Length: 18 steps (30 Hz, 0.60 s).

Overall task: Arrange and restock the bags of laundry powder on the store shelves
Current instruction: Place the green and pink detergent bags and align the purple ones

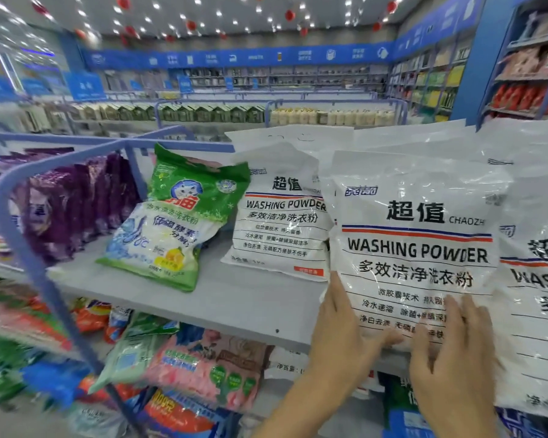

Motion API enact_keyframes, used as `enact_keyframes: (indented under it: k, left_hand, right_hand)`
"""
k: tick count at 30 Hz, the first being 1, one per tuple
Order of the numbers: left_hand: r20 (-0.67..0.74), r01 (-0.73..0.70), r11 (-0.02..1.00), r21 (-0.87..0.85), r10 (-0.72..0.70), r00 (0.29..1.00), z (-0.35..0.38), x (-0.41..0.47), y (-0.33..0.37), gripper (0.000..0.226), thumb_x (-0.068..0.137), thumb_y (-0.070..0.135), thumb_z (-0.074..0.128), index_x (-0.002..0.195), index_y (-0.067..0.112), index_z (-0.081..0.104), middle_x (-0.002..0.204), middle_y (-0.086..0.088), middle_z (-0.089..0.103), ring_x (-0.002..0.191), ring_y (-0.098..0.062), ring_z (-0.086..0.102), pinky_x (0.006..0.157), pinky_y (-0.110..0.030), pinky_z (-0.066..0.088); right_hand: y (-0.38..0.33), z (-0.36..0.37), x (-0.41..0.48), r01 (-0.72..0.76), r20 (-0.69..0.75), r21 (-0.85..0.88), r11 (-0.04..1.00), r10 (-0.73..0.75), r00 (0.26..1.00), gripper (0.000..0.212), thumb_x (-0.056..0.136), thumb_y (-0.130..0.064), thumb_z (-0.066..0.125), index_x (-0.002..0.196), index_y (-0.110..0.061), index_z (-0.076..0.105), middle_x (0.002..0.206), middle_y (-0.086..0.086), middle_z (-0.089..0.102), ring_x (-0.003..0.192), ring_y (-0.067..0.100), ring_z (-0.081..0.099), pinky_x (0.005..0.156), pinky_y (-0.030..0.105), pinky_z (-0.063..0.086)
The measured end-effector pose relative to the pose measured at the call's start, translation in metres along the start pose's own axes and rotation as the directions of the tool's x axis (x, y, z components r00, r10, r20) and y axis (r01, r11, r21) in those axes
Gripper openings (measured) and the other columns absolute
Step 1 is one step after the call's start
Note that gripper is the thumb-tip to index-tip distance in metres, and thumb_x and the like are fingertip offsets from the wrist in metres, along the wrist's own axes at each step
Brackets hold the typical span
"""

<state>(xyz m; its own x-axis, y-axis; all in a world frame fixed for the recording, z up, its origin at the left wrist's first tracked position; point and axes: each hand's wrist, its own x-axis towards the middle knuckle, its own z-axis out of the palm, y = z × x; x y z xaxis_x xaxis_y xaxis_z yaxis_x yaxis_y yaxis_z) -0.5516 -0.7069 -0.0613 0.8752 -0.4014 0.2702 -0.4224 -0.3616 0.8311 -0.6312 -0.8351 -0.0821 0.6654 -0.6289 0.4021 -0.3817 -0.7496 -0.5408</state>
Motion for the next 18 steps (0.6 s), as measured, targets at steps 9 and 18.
enact_keyframes:
  k: [9, 18]
  left_hand:
    - [0.095, -0.184, 0.835, 0.519, 0.158, 0.983, -0.069, -0.015, -0.041, 0.066, 0.096, 0.059, 0.042, 0.147, 0.017, 0.042, 0.147, -0.002, 0.050, 0.142, -0.028, 0.038, 0.125, -0.044, 0.024]
    - [0.025, 0.035, 0.797, 0.603, -0.063, 0.998, -0.210, -0.054, -0.116, 0.065, 0.101, 0.062, 0.034, 0.157, 0.028, 0.031, 0.164, 0.006, 0.029, 0.154, -0.020, 0.013, 0.127, -0.037, 0.012]
  right_hand:
    - [-0.037, -0.008, -0.022, -0.086, 0.066, -0.106, 0.991, 0.093, 0.993, 0.081, 0.092, -0.058, 0.051, 0.160, -0.021, 0.026, 0.170, -0.002, 0.012, 0.155, 0.023, 0.012, 0.124, 0.053, 0.010]
    - [-0.133, 0.039, -0.074, 0.028, 0.114, 0.039, 0.999, -0.032, 0.993, 0.056, 0.095, -0.032, 0.066, 0.147, -0.021, 0.048, 0.161, 0.002, 0.034, 0.149, 0.024, 0.027, 0.122, 0.051, 0.024]
